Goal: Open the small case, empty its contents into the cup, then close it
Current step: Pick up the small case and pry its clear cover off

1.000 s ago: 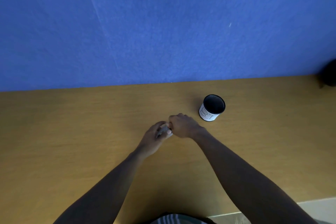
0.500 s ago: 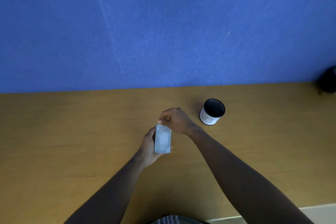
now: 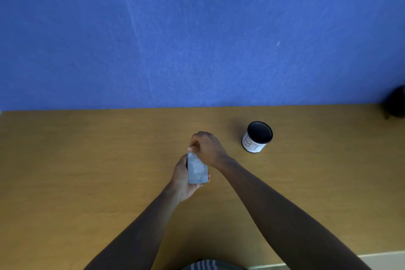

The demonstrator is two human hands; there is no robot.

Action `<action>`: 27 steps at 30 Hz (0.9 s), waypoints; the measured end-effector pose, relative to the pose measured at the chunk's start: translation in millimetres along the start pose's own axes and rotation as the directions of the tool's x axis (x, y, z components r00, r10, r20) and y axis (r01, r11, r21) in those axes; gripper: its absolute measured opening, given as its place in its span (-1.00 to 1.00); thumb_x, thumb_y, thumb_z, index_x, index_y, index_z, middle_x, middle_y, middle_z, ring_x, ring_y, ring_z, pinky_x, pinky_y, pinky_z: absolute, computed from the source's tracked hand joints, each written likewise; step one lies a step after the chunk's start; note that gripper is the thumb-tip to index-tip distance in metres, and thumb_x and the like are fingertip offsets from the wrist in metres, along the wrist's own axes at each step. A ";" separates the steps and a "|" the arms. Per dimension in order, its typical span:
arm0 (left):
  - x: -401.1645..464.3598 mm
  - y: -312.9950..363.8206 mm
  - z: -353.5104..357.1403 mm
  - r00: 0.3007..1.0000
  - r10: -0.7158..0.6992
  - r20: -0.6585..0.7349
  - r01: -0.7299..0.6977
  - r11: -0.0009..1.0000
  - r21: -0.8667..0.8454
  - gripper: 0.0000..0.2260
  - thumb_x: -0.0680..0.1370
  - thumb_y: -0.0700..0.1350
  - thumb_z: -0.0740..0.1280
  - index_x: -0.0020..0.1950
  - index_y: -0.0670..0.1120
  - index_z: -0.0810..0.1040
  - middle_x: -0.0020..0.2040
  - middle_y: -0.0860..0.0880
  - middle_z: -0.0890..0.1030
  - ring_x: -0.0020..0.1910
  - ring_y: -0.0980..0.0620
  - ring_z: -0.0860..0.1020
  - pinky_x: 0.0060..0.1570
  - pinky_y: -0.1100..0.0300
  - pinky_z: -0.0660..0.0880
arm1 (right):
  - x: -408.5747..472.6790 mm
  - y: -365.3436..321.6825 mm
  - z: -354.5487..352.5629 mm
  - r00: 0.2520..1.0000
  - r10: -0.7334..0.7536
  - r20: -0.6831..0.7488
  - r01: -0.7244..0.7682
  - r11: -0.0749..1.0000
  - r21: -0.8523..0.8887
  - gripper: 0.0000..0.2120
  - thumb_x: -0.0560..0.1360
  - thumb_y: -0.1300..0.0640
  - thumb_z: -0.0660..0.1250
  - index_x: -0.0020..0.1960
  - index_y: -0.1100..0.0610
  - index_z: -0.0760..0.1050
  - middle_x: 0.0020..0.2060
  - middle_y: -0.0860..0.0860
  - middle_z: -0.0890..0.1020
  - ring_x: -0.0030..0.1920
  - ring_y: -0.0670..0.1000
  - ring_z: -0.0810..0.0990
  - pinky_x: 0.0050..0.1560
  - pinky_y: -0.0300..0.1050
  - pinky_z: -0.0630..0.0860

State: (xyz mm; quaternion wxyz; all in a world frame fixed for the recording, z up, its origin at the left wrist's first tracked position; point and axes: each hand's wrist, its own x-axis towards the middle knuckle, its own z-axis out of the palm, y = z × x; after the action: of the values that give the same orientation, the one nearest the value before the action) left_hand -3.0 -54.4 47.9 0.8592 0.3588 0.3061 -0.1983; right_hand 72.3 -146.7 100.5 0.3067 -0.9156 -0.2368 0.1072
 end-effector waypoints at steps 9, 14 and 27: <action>-2.6 0.4 0.4 0.998 0.037 0.042 -0.039 0.998 0.053 -0.63 0.65 0.07 0.04 0.11 -0.18 0.47 -0.19 -0.19 0.52 -0.32 -0.14 0.51 -0.42 0.06 0.51 | -9.3 0.4 6.2 0.995 -0.064 -0.076 0.062 0.998 -0.022 -0.94 0.52 0.23 0.36 -0.08 0.23 0.57 -0.08 0.12 0.61 0.01 0.08 0.52 0.02 0.02 0.49; -2.4 0.0 0.5 0.995 0.064 0.072 -0.070 0.995 0.074 -0.62 0.64 0.07 0.04 0.04 -0.18 0.52 -0.23 -0.18 0.56 -0.34 -0.12 0.52 -0.42 0.07 0.49 | -13.2 1.5 8.0 0.993 -0.061 -0.103 0.059 0.998 -0.016 -0.92 0.53 0.23 0.33 -0.06 0.26 0.55 -0.06 0.14 0.60 0.03 0.11 0.50 0.06 0.06 0.47; 1.1 -4.8 -5.0 0.991 0.088 0.100 -0.092 0.995 0.043 -0.60 0.63 0.09 0.08 -0.02 -0.15 0.58 -0.25 -0.14 0.60 -0.32 -0.09 0.56 -0.37 0.06 0.50 | -17.5 -3.8 12.2 0.984 -0.103 -0.146 0.096 0.994 -0.054 -0.89 0.55 0.26 0.30 -0.05 0.27 0.58 -0.06 0.16 0.61 0.04 0.12 0.51 0.06 0.02 0.48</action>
State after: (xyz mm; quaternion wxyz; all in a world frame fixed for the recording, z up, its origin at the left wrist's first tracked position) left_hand -6.7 -54.0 42.0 0.8725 0.3823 0.2423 -0.1838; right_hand 51.7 -146.6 94.2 0.3068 -0.9150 -0.2613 0.0175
